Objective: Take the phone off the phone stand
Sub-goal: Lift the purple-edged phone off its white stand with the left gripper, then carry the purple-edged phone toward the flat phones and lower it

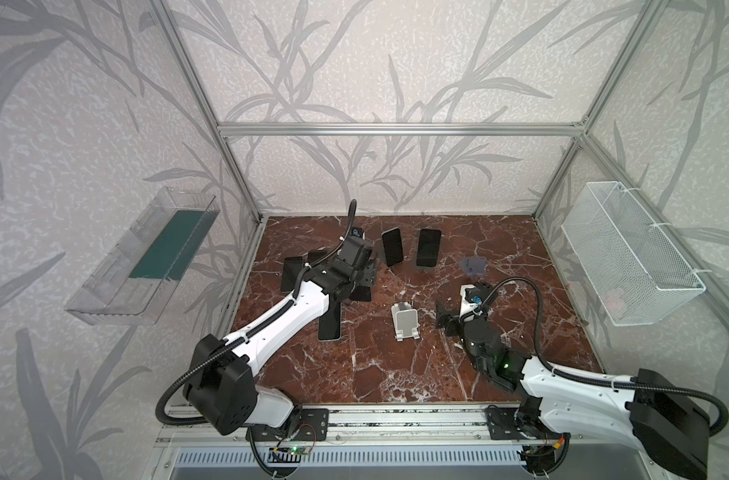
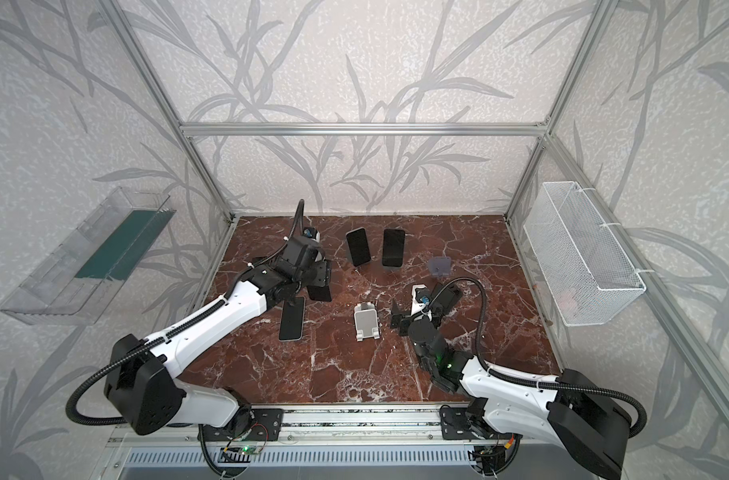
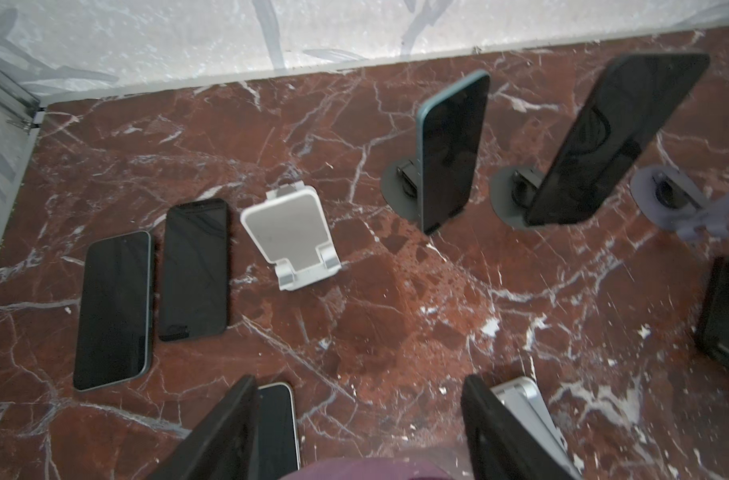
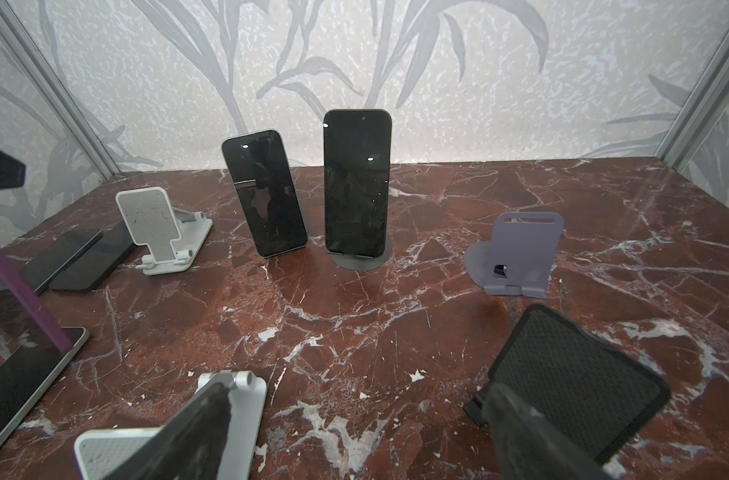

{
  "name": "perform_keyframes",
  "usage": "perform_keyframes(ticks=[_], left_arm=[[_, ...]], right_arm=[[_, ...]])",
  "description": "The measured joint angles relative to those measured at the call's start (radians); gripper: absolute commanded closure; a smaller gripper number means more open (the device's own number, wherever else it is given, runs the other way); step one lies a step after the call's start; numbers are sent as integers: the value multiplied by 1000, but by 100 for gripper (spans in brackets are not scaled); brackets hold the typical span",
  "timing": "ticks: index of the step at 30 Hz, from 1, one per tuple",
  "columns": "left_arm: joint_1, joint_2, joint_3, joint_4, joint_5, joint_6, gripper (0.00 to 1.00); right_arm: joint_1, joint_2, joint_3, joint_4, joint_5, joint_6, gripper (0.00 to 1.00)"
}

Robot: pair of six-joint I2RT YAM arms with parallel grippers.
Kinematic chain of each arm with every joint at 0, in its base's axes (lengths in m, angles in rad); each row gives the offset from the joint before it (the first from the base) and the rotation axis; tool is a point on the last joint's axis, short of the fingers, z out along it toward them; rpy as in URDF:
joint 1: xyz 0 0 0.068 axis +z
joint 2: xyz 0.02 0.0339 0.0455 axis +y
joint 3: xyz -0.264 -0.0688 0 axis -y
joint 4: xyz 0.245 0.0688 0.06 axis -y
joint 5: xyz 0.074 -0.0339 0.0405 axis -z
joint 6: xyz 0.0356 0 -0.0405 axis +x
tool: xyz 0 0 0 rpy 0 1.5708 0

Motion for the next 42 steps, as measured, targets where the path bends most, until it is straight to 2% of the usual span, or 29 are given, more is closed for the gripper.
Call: perform_keyframes(ticks=[13,25,36,42], left_arm=[[-31,-85,-154,-73,18,-56,60],[-118,-85,-176,-82,46,-142,62],[-136,-81,-193,-136,85,-208,62],[-136,-27,-195,-135,91,-208,63]], right_arm=[[0,-46,0,-23,10,0,4],[0,-6,19,-57,-6,0,4],[-3,-20,32,-81,-12,0,4],[-4,-20,32,-90,-19,0,3]])
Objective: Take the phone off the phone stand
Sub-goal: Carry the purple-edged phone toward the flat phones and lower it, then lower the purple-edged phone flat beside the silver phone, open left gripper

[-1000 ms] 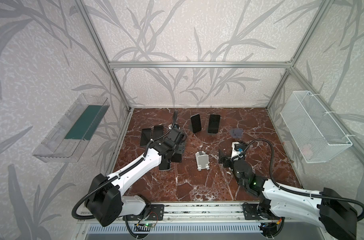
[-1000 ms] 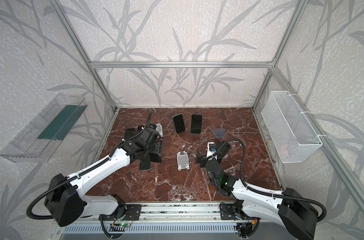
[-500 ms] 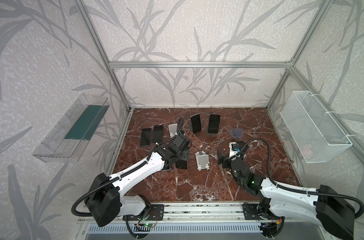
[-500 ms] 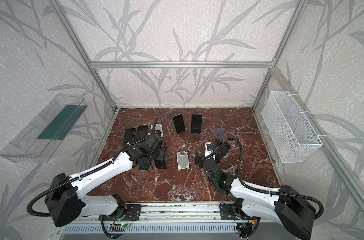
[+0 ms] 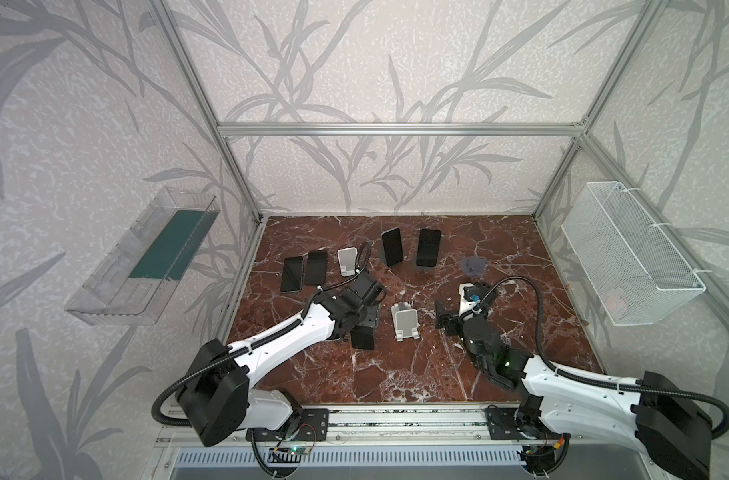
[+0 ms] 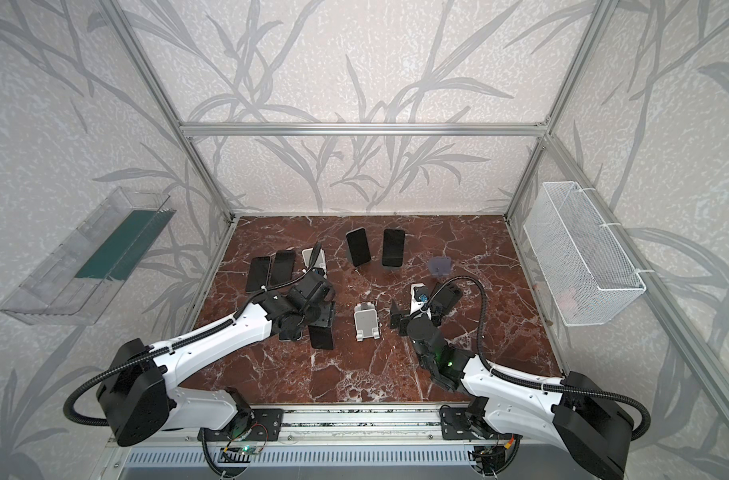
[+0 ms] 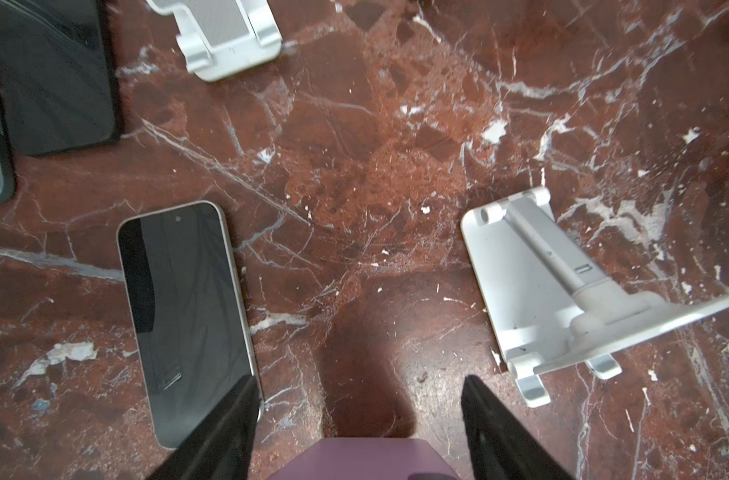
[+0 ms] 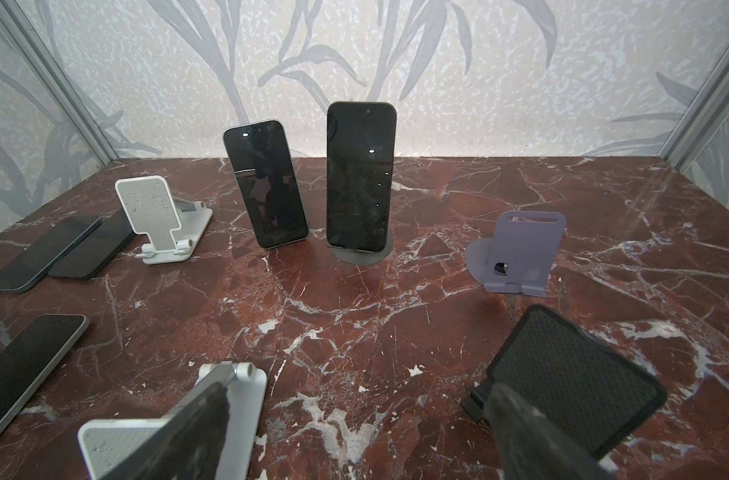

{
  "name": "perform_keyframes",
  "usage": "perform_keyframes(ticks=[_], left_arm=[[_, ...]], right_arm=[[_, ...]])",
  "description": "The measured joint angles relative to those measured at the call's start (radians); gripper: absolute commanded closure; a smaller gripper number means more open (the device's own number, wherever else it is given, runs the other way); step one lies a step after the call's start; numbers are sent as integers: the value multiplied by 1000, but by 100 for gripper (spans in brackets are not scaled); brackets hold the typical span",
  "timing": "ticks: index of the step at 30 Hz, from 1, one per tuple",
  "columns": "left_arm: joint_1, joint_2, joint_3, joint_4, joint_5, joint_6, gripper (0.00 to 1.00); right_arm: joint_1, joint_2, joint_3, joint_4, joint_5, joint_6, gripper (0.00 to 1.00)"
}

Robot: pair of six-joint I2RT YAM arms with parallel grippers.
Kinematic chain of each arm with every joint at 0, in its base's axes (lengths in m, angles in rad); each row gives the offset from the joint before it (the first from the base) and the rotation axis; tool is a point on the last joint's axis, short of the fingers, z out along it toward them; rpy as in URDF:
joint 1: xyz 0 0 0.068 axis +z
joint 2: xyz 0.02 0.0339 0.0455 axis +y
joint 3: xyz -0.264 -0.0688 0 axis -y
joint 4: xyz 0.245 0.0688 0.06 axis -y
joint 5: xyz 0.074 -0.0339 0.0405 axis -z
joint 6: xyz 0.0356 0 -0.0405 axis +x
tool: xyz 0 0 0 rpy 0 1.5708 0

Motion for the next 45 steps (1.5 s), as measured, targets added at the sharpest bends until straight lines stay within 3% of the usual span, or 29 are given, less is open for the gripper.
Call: perform_keyframes(ticks=[23,45], left_arm=[[3,272,66,89,-85,5,61],[114,383,66,218,-137,-8,55]], right_arm=[[-1,27,13,-8,-18,15,4],[-2,32,17,-11,-33,20,3]])
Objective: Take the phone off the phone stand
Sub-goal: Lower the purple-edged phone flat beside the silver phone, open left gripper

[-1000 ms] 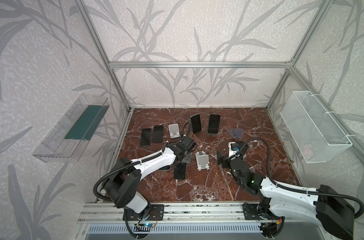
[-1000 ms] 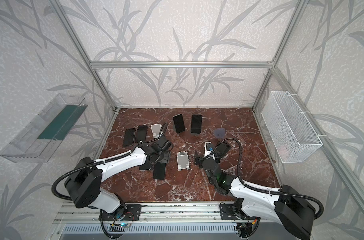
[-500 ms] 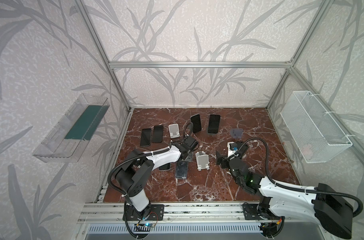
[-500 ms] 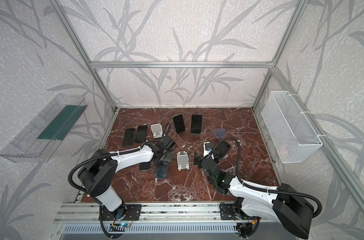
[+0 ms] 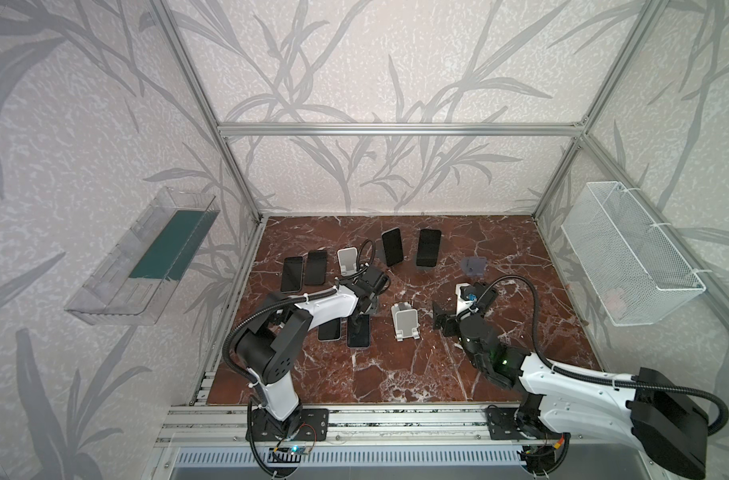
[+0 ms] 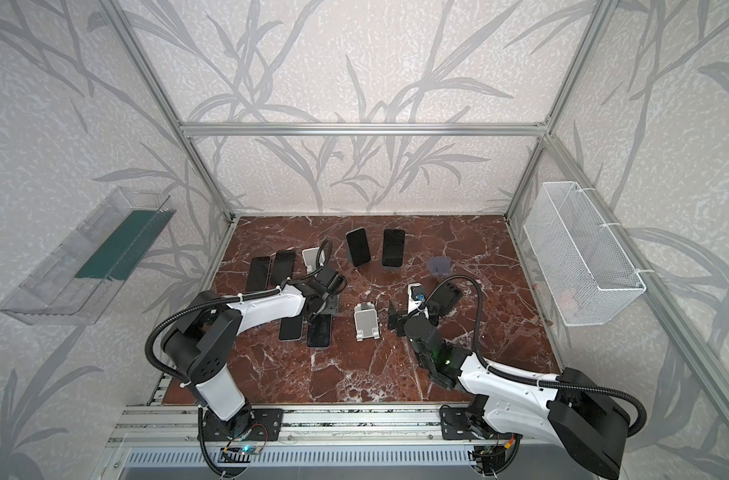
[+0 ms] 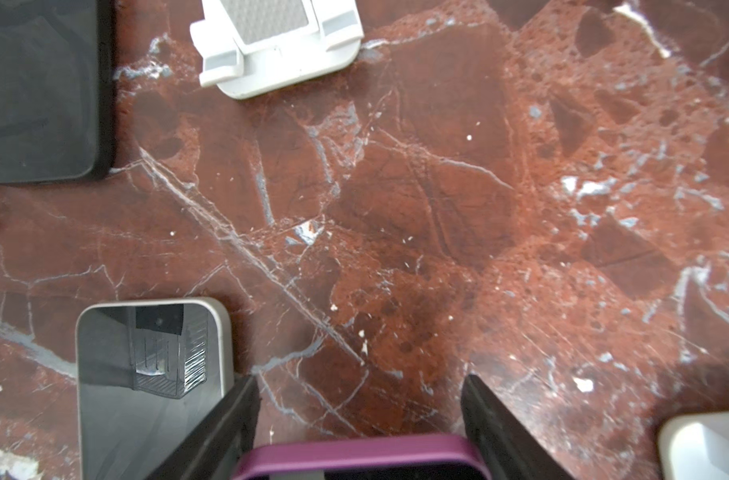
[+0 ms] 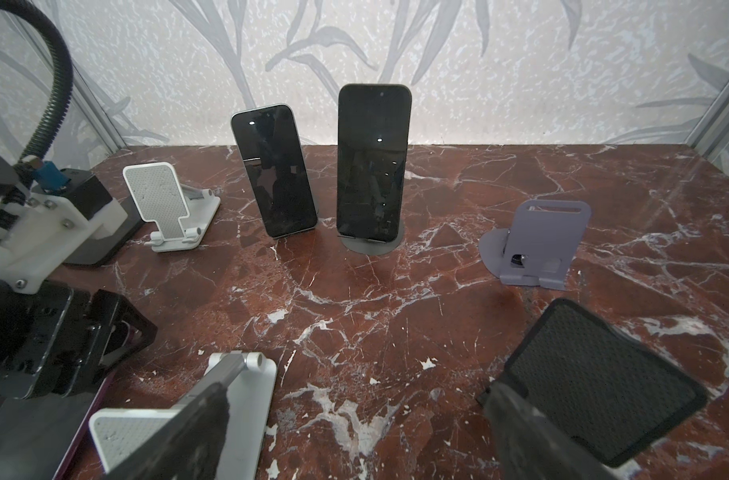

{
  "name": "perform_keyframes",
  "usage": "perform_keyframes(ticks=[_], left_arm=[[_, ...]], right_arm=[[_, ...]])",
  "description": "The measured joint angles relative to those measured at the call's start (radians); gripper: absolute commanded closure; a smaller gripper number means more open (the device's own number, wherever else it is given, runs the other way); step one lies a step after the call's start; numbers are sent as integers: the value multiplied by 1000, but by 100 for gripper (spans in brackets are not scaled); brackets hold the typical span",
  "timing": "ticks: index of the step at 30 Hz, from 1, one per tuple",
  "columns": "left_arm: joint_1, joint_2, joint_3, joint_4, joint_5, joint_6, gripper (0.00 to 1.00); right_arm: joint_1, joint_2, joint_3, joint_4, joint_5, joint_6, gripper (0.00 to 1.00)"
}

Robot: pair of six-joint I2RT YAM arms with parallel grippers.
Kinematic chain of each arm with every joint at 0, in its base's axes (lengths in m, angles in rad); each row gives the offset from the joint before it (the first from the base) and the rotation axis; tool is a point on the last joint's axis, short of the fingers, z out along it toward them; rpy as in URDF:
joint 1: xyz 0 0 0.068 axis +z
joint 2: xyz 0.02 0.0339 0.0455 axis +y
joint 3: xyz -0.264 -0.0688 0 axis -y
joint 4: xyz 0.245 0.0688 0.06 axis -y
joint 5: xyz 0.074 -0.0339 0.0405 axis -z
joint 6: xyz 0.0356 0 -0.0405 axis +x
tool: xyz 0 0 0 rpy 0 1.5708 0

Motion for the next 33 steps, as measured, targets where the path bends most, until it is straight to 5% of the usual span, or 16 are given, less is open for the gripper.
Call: perform_keyframes(ticks=[33], left_arm=[[13,68,68,-11,0,-6,40]], right_arm=[[0,1,0,0,-1,0,4]])
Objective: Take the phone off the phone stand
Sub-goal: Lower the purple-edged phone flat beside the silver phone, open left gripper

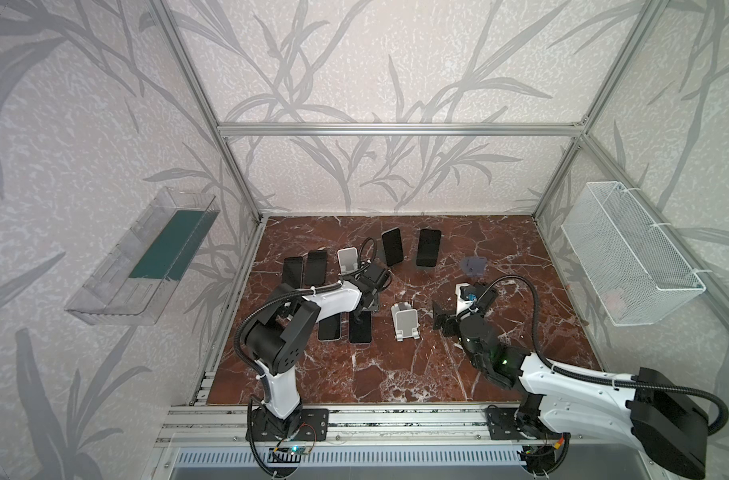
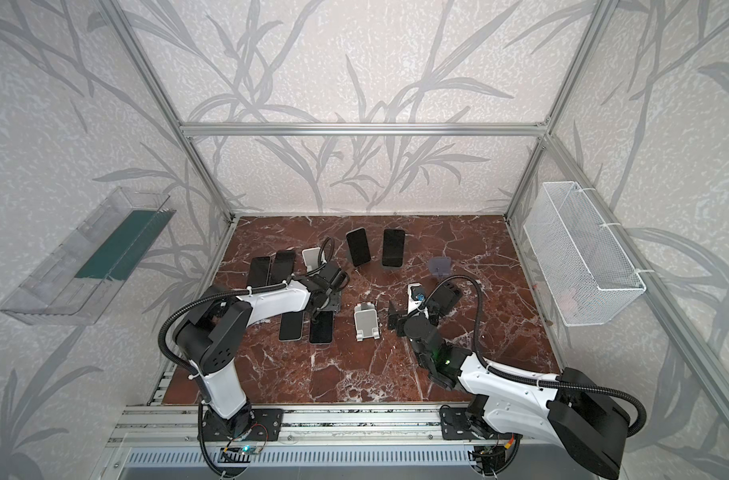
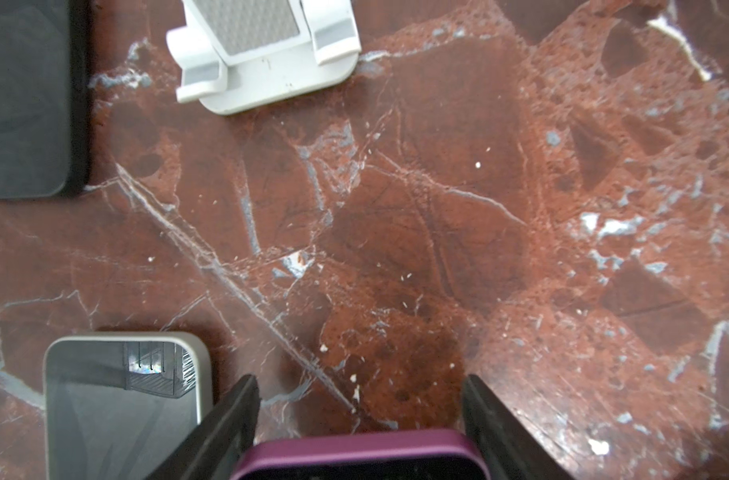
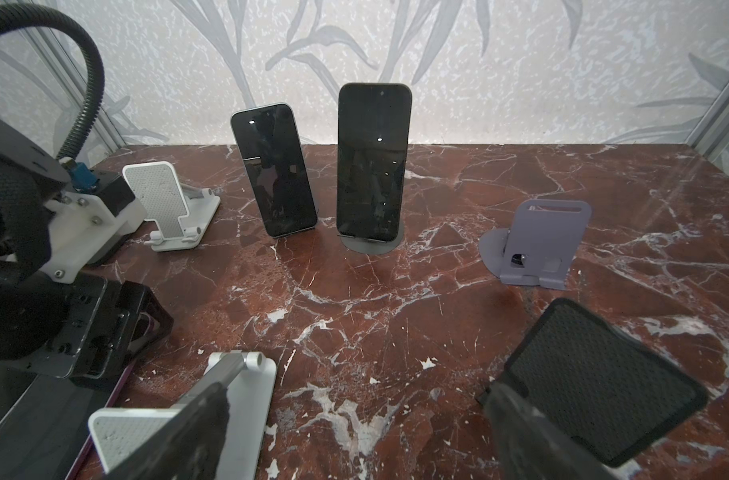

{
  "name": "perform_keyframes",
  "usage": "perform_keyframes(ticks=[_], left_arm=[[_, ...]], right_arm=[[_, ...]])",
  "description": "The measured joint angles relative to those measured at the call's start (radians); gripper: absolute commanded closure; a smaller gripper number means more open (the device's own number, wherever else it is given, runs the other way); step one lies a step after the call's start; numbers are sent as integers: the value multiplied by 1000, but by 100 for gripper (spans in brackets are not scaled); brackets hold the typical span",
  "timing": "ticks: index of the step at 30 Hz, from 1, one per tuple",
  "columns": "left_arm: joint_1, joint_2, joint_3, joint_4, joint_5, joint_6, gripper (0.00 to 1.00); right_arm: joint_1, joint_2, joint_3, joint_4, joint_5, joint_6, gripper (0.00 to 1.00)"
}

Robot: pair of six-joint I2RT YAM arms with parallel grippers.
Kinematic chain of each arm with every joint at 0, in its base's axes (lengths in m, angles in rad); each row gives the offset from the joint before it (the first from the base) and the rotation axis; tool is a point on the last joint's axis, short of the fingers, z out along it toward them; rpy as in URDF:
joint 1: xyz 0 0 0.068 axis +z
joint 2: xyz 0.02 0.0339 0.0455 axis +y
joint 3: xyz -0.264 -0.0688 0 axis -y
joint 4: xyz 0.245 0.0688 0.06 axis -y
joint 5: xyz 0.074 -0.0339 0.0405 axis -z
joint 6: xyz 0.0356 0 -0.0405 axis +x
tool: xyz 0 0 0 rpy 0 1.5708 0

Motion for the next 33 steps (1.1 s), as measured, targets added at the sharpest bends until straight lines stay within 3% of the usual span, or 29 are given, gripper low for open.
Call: perform_keyframes(ticks=[19,33], left_arm=[[5,37,45,-35,-8,21,36],[10,37,51,-47,5,25,18]], right_arm=[[0,16,0,1,0,0,4],[-1,27,0,2,-5,0,4]])
